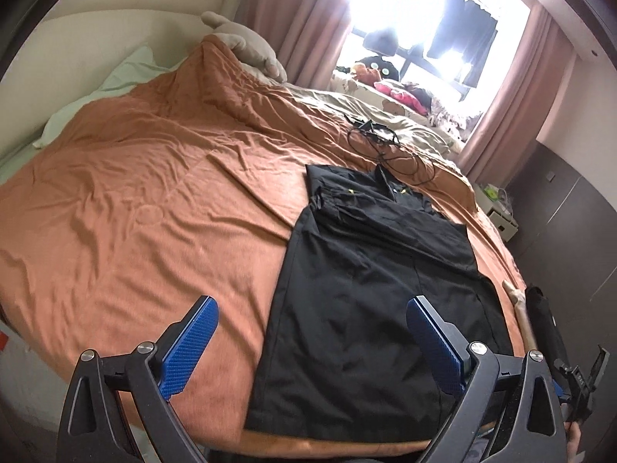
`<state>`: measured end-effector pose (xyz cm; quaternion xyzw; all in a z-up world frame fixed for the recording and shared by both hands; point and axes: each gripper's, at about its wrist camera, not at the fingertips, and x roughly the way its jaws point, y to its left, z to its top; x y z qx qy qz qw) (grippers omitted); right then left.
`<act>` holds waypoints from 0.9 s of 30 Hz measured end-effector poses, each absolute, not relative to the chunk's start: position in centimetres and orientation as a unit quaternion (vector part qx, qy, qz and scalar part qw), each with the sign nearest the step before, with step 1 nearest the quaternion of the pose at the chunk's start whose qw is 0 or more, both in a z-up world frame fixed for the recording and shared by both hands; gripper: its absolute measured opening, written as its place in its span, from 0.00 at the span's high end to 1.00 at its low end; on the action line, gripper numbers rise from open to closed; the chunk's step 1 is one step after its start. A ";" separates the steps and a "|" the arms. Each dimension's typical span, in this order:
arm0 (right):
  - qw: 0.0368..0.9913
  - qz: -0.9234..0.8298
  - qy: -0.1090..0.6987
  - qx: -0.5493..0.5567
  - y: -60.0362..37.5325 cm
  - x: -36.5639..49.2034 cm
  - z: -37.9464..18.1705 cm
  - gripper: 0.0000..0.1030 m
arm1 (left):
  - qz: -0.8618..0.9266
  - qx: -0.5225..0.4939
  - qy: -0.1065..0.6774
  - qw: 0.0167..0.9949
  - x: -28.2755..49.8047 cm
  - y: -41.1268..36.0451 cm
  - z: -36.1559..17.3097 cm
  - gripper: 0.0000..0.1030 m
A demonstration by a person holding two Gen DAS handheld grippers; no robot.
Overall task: Fold large clothes
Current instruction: 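Open both grippers and lift them off the folded jacket strip, then lower both open grippers to the hem end of the folded jacket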
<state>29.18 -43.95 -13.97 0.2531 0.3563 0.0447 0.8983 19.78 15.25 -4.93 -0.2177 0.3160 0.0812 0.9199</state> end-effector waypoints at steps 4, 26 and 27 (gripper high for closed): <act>0.895 0.044 0.365 0.252 -44.4 27.8 -14.7 0.00 | 0.088 -0.209 0.295 0.928 17.2 14.5 -5.9 0.04; 0.870 0.045 0.386 0.303 -47.3 24.7 -21.3 0.24 | 0.080 -0.297 0.365 0.879 15.5 16.0 -16.7 0.17; 0.868 0.041 0.389 0.305 -47.4 25.0 -21.7 0.25 | 0.079 -0.301 0.368 0.876 15.7 16.0 -17.2 0.17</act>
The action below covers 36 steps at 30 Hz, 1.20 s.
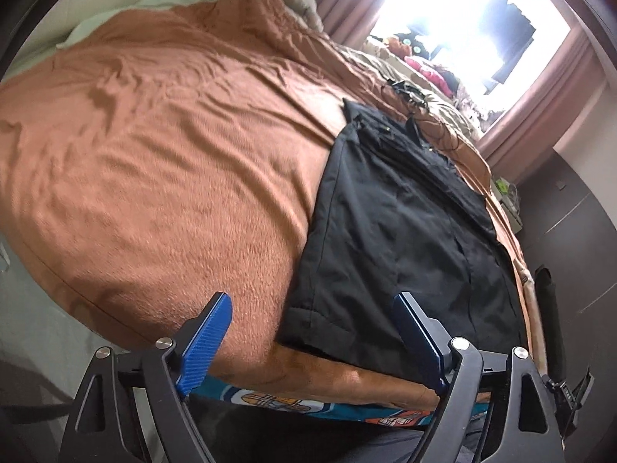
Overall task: Fold large clothes
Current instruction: 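Lower both open grippers to the hem end of the folded jacket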
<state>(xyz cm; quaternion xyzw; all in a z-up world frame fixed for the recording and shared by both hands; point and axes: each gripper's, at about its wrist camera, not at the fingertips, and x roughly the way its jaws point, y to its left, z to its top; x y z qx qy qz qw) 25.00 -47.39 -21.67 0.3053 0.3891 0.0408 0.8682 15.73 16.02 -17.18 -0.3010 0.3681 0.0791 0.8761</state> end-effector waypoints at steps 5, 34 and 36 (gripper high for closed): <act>0.861 0.035 0.390 0.324 -48.1 26.1 -22.6 0.32 | 0.077 -0.313 0.396 0.860 16.9 16.1 -19.7 0.33; 0.809 0.145 0.383 0.421 -46.4 30.6 -25.7 0.51 | 0.030 -0.403 0.385 0.830 19.2 15.9 -22.0 0.59; 0.812 0.135 0.380 0.421 -46.5 30.9 -25.7 0.51 | 0.031 -0.401 0.386 0.830 19.8 15.8 -22.0 0.59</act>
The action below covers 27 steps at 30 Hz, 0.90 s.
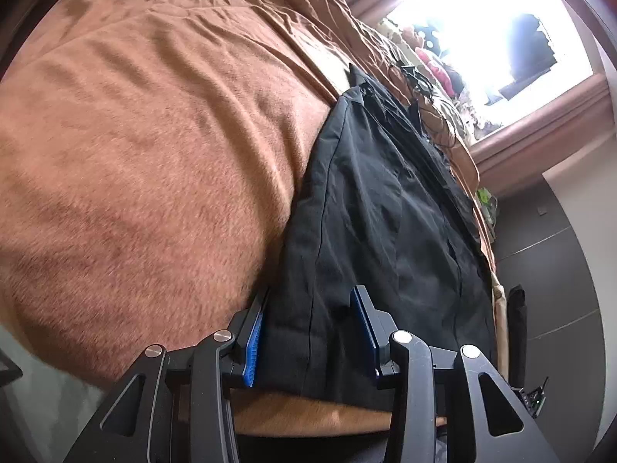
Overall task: Fold large clothes
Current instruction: 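Lower both open grippers to the hem end of the folded jacket, then grasp the jacket hem end with both grippers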
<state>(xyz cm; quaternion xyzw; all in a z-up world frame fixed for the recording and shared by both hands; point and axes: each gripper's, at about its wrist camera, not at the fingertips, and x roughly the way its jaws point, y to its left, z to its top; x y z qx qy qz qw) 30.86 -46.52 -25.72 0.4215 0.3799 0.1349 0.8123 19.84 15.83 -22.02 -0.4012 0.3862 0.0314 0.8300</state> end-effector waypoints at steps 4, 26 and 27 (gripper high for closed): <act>0.814 0.118 0.370 0.431 -47.0 31.7 -25.6 0.51 | 0.034 -0.396 0.389 0.831 20.9 15.7 -22.1 0.63; 0.820 0.156 0.323 0.447 -47.6 29.6 -21.7 0.95 | 0.021 -0.409 0.326 0.852 17.8 15.8 -17.4 0.96; 0.822 0.162 0.318 0.445 -47.6 29.3 -21.1 0.96 | 0.020 -0.410 0.322 0.853 17.4 15.9 -17.0 0.97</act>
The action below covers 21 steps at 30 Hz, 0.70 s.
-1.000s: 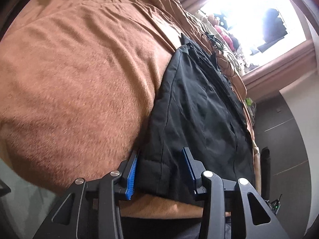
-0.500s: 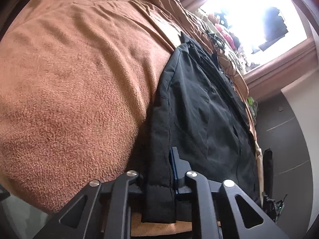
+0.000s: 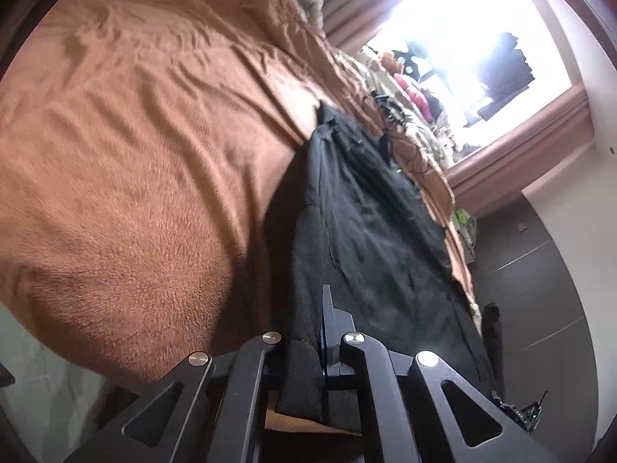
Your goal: Fold large clothes
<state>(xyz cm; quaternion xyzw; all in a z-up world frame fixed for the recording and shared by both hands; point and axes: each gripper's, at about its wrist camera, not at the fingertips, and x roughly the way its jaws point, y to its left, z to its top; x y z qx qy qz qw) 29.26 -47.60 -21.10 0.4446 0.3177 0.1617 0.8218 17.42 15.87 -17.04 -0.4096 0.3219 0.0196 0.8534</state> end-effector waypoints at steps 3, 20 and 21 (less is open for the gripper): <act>0.825 0.177 0.302 0.443 -47.8 27.9 -19.2 0.96 | 0.016 -0.421 0.306 0.854 15.6 16.3 -15.9 0.97; 0.834 0.255 0.219 0.438 -47.8 17.6 -8.3 0.96 | -0.027 -0.427 0.192 0.883 4.2 16.6 -4.0 0.97; 0.835 0.258 0.215 0.436 -47.8 17.3 -7.6 0.96 | -0.030 -0.429 0.184 0.884 3.6 16.7 -3.3 0.97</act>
